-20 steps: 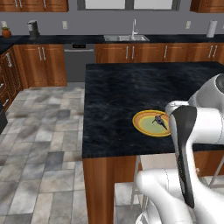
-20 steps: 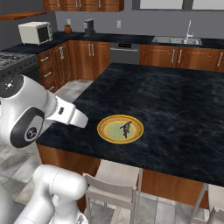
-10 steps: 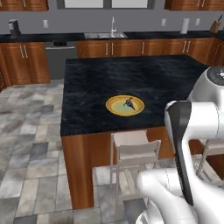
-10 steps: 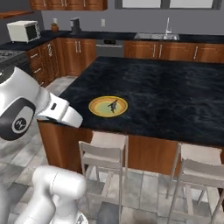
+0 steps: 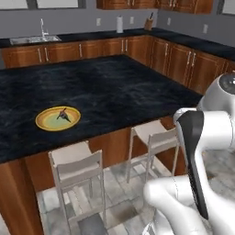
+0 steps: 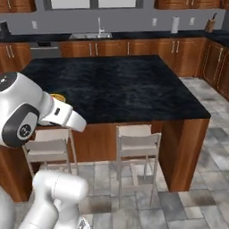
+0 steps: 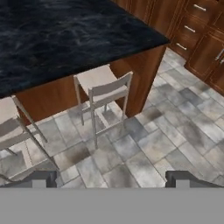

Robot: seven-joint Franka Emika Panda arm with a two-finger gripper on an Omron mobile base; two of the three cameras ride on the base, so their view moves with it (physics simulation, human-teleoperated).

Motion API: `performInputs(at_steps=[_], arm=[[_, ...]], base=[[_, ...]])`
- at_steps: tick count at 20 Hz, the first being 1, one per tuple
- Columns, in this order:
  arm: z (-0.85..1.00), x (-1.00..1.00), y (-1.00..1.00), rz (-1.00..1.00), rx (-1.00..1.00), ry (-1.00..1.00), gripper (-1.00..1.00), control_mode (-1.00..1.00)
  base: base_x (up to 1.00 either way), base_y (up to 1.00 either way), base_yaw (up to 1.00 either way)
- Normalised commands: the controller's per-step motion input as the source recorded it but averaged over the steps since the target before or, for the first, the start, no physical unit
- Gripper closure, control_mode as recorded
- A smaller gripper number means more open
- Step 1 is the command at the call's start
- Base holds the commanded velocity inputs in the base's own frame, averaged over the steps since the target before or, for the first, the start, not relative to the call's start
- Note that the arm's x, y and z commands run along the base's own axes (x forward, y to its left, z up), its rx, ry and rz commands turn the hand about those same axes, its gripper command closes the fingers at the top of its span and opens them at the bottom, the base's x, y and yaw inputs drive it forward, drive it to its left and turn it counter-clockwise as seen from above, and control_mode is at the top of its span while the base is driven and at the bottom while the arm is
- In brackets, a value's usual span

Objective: Take the cheese, fish, and garlic from the fridge and place them on the plate on the dining counter to create an appetizer plate.

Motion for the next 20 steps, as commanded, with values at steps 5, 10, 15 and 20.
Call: performInputs(at_steps=[5,10,15,20], arm=[[0.00,0.00,0.00,0.00,0.00,0.00,-1.00,1.00],[0.00,0.00,0.00,0.00,0.00,0.00,-1.00,1.00],[0.00,0.00,0.00,0.00,0.00,0.00,-1.00,1.00],[0.00,0.00,0.00,0.00,0.00,0.00,-1.00,1.00]], base=[[0.29,-0.48,-0.67],[0.38,-0.72,-0.59],[0.61,-0.74,-0.54],[0.67,-0.71,-0.50]])
